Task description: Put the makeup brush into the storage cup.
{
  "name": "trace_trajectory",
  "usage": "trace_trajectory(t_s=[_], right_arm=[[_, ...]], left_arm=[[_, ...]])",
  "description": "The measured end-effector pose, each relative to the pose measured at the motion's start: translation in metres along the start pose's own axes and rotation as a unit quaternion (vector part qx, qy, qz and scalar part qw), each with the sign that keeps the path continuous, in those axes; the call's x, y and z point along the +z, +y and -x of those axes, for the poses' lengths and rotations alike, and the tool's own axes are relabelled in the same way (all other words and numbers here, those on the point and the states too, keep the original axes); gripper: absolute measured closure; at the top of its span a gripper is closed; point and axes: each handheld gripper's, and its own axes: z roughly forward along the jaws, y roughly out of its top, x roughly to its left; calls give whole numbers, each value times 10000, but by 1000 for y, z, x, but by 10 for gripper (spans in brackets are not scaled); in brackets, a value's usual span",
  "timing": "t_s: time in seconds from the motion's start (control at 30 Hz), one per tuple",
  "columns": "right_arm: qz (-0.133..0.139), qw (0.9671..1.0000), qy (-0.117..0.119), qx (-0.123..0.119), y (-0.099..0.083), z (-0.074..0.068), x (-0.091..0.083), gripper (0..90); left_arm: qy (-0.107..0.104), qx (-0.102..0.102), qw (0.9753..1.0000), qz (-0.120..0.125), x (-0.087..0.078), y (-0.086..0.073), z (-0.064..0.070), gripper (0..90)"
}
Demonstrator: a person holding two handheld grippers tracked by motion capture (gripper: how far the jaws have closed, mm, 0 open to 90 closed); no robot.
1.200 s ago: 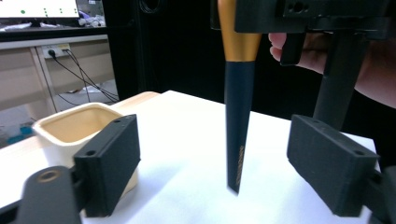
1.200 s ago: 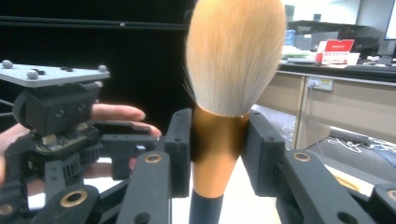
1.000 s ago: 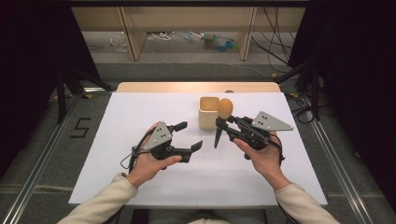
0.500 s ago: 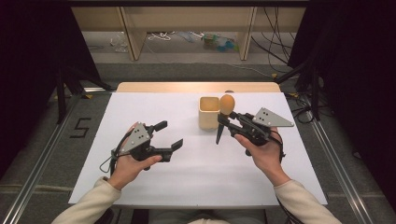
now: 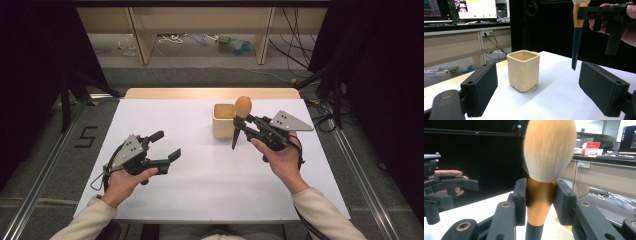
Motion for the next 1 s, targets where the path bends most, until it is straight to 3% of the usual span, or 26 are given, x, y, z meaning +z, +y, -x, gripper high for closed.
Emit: trace_trajectory(t_s=[0.4,1.0], right_arm=[[6,9999,-119,-30,3,7,4,664],[2,9998,-200,-76,4,14,12,665]], left_arm=[[-113,-21,9999,-35,-6,-5,1,158],[-48,-1,10000,-14,-7,-5,0,156]])
